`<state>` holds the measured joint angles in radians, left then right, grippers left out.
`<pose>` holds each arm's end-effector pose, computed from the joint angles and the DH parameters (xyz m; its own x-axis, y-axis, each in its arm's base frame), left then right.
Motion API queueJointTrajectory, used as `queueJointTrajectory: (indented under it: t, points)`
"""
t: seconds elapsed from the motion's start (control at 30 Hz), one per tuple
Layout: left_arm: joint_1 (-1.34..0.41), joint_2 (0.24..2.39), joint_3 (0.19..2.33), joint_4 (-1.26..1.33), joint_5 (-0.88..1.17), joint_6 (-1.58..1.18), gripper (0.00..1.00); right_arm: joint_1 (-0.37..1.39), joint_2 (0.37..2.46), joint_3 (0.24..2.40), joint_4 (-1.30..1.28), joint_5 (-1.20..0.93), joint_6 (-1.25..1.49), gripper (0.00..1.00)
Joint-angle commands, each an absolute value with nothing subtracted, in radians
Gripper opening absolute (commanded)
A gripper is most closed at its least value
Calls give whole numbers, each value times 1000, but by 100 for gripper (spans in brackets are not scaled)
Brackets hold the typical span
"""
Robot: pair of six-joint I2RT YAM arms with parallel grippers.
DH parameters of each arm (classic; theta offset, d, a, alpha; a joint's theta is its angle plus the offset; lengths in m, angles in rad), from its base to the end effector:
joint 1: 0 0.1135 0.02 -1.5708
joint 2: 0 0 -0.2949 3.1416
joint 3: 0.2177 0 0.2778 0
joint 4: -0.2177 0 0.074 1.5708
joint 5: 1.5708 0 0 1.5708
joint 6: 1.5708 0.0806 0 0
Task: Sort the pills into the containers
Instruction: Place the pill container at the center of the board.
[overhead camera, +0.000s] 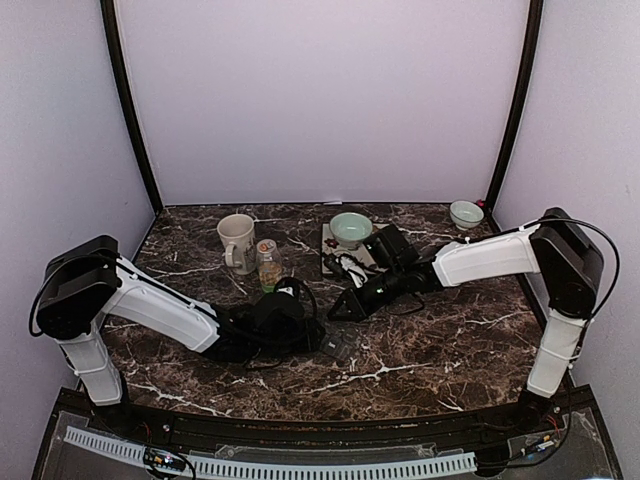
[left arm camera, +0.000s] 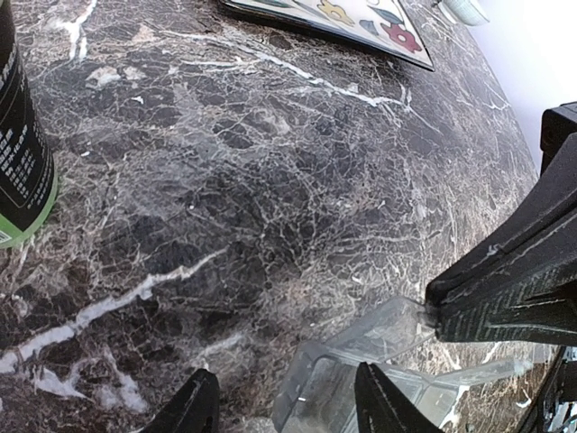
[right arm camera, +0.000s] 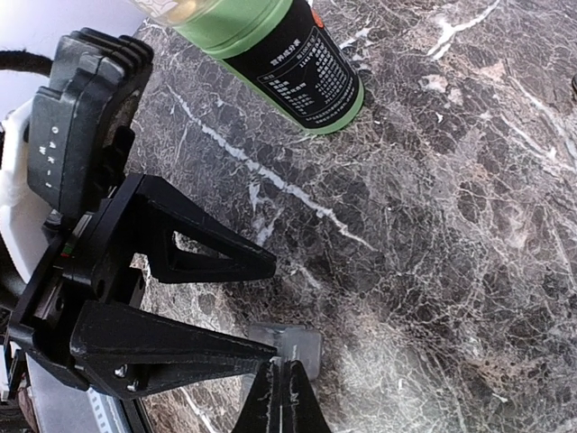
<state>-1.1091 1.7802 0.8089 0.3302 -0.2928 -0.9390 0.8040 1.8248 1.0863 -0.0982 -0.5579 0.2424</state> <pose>0.2013 -0.3523 0.1215 -0.7659 -0.1951 -0.6126 0.2304 0.8063 -0.5448 0.2679 0.3396 0.1550 -0.7058 -0.4390 -0.5560 -0.7083 0.4518 0.5424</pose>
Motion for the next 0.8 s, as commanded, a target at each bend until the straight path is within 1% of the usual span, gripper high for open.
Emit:
queueJointTrajectory:
  t: [0.0,0.1,0.4,0.77]
  points:
    - [-1115,1739,796,307,-297,-932,55,796,1845,1110,-52,-573,255,2]
    - [-1115,1743,794,309,-289,-929,55,795,1853,1114,-51,-569,258,4]
    - [-1115,1740,772,324,-276,-930,55,795,1848,1118,-61,-544,258,18]
    - [-1115,1737,769,331,-273,-918,55,795,1808,1117,-94,-477,237,28]
